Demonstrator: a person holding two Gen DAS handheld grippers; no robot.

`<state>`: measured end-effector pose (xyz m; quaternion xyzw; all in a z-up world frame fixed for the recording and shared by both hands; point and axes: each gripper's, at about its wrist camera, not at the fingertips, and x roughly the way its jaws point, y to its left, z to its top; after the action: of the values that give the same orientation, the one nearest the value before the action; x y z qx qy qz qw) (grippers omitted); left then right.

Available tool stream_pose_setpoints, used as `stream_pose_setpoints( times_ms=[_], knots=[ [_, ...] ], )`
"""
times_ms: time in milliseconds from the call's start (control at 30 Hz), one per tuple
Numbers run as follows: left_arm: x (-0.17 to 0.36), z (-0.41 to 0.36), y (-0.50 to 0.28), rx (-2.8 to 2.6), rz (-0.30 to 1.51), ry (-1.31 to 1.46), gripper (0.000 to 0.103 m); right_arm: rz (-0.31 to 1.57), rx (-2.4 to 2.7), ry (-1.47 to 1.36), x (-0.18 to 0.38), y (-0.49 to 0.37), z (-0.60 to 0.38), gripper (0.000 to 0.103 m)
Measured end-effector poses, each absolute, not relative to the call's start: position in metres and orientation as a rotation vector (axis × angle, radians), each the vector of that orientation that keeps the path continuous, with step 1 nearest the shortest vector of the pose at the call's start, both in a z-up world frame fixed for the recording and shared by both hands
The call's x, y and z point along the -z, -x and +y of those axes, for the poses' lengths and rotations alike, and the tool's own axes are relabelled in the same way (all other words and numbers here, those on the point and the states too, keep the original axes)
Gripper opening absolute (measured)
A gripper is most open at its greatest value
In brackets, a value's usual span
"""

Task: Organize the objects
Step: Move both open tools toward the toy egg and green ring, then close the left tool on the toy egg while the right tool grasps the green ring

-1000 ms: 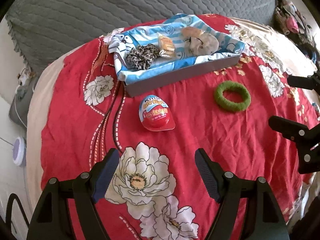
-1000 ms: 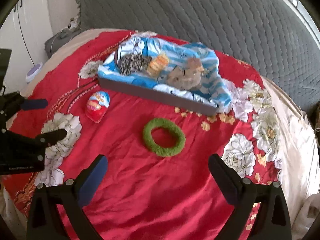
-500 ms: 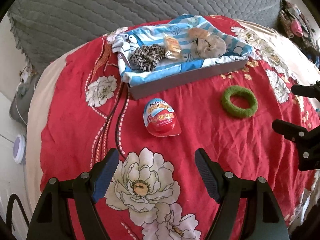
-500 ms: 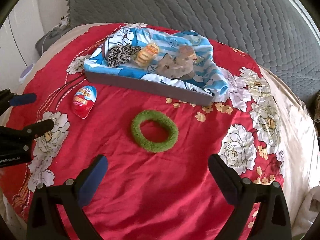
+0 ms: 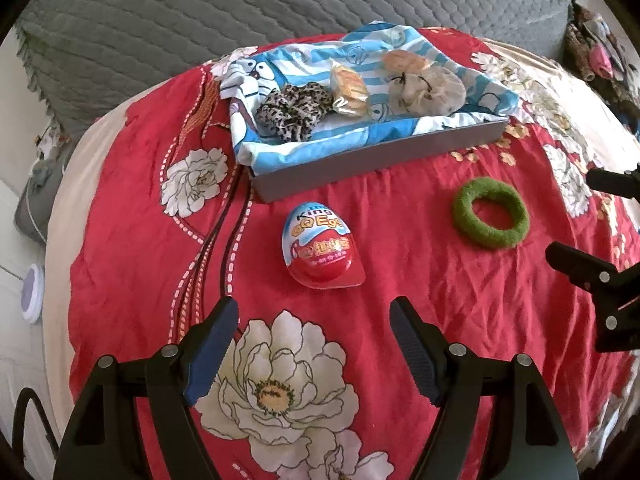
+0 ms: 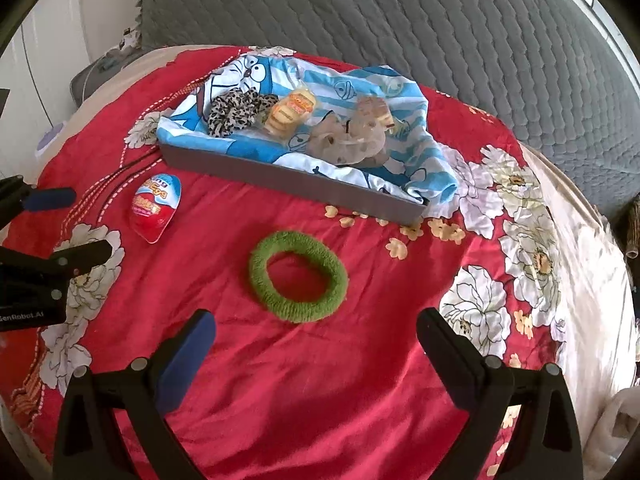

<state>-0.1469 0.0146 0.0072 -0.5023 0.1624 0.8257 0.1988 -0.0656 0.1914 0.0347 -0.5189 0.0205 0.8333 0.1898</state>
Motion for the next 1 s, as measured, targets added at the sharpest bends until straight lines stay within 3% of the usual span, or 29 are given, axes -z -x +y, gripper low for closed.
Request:
stream_pose_setpoints(
  times_ms=[333, 633, 1000],
  knots=[
    [-0.005, 0.025, 0.157, -2.249, 0.467, 1.442, 0.079, 0.055, -2.314, 1.465, -0.025, 0.08, 0.197, 0.101],
    [-0.001, 0.026, 0.159, -2.227, 0.647, 1.431, 0.079, 0.055, -2.309, 1.436, -0.028, 0.084, 0.204, 0.101],
    [0.01, 0.014, 0.182, -2.271, 0.419, 1.516, 0.079, 0.026, -2.313, 1.454, -0.018, 0.093, 0.212, 0.101]
  ],
)
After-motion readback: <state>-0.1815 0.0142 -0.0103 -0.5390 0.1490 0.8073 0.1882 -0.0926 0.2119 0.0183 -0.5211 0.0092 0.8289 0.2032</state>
